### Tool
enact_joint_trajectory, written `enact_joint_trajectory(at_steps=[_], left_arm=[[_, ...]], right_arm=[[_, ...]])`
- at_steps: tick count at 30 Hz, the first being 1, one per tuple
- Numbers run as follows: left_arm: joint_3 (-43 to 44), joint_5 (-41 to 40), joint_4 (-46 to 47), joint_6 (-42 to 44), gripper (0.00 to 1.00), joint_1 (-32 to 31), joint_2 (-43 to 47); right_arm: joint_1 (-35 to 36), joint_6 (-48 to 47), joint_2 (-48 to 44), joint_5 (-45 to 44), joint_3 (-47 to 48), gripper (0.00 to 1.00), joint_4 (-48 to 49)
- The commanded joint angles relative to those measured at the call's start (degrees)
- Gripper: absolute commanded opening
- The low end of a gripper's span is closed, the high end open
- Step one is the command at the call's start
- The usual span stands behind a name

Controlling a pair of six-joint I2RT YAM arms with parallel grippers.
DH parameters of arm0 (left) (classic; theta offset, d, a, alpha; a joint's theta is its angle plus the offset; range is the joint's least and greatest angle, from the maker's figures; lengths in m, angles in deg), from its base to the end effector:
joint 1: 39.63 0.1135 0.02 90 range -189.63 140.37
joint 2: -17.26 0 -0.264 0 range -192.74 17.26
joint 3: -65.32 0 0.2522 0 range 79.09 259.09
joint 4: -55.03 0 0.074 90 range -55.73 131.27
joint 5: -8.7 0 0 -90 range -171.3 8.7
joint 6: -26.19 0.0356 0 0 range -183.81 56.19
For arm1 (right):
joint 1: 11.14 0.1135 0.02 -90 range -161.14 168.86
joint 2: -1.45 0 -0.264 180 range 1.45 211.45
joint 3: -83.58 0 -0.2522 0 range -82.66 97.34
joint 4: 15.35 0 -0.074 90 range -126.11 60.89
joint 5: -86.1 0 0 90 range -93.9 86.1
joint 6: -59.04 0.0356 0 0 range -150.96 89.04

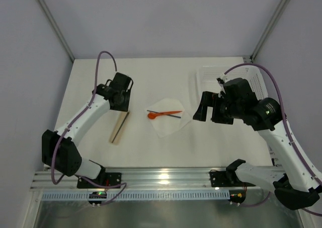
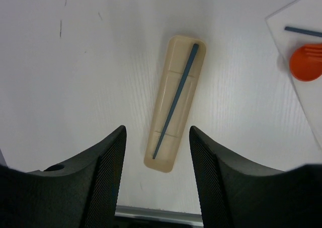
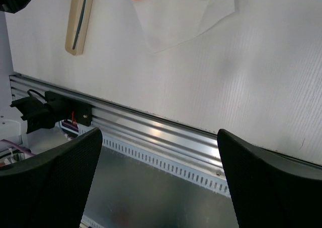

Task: Place the utensils on the paper napkin and roll it up
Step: Pick up the utensils from the container.

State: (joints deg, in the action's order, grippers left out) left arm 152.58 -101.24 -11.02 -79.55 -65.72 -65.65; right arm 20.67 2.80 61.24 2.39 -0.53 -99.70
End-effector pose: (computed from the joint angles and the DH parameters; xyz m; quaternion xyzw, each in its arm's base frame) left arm 0.2656 -0.1166 0.3000 0.0440 0.9549 0.0709 0.2848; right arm 0.1371 0.0896 0.4086 -0.0037 0.9332 0.2358 0.2714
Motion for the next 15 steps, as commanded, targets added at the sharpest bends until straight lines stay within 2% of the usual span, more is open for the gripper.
enact_joint_trajectory(at_steps=[1,6,10,15], left_arm=[[-3.78,1.21,-0.53,-2.97,0.54,1.12,1.62],[-9.24,2.71,4.39,-2.89,0.49,1.74,1.27],[-10.56,3.77,6.41,-1.22,0.35,1.92,-2.41],[-11.79,4.65,8.70,-0.43,0.34,2.00,-5.15]], right_arm=[[0.36,-0.80,-0.64,1.27,1.81,0.99,2.30],[0.35,-0.36,-0.90,1.19,1.98,0.99,2.12],[0.27,-0.10,-1.34,0.75,1.81,1.00,1.33],[0.35,0.17,-2.13,0.13,1.63,0.99,0.80]])
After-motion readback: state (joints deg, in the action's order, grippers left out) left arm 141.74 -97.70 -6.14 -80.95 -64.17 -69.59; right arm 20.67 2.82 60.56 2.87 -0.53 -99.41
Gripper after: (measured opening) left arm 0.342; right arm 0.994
